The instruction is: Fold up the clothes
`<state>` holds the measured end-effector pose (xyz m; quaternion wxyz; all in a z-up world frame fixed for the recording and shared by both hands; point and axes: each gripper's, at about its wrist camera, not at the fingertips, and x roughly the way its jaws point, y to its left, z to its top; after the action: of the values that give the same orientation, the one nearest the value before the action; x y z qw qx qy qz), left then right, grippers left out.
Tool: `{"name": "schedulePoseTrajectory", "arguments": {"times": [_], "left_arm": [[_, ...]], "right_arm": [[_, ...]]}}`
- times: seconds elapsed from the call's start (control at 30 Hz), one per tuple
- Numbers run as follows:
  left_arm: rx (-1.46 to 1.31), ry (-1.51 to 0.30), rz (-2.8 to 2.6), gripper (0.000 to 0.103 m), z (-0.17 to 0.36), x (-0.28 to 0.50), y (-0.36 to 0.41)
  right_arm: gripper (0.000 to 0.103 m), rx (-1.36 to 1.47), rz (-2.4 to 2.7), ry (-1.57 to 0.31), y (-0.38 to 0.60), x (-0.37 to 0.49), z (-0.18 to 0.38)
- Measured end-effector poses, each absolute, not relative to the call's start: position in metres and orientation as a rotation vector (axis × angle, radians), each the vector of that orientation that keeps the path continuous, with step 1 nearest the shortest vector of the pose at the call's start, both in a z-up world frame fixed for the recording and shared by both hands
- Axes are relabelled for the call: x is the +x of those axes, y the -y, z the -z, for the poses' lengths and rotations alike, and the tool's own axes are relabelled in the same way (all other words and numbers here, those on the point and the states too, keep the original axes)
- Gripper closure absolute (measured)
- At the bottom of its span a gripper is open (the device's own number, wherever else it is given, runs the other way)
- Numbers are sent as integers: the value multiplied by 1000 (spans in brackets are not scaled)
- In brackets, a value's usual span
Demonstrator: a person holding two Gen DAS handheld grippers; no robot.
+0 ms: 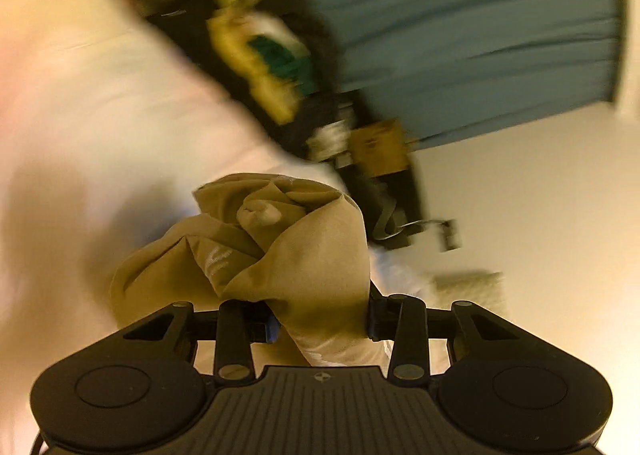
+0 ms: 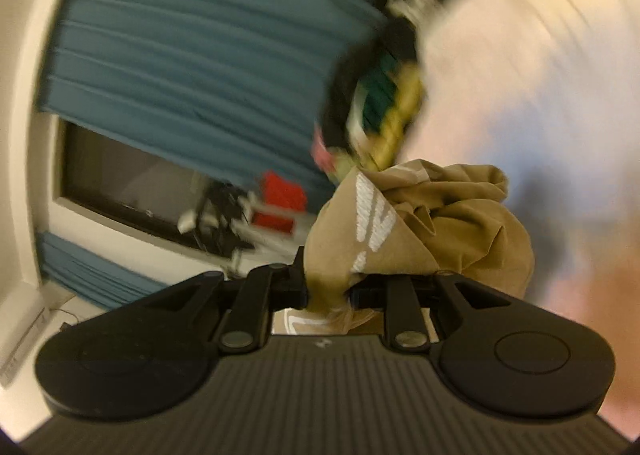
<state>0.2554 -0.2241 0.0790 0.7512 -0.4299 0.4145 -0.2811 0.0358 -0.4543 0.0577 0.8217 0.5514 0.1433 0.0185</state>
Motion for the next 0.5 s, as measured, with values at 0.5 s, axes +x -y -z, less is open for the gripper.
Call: {"name": "schedulePoseTrajectory", "arguments": {"times": [0.5], "left_arm": [[-505,-988,590,60,124,233,307]], "right_arm": [[81,1063,207,-560,512,77,115]]}}
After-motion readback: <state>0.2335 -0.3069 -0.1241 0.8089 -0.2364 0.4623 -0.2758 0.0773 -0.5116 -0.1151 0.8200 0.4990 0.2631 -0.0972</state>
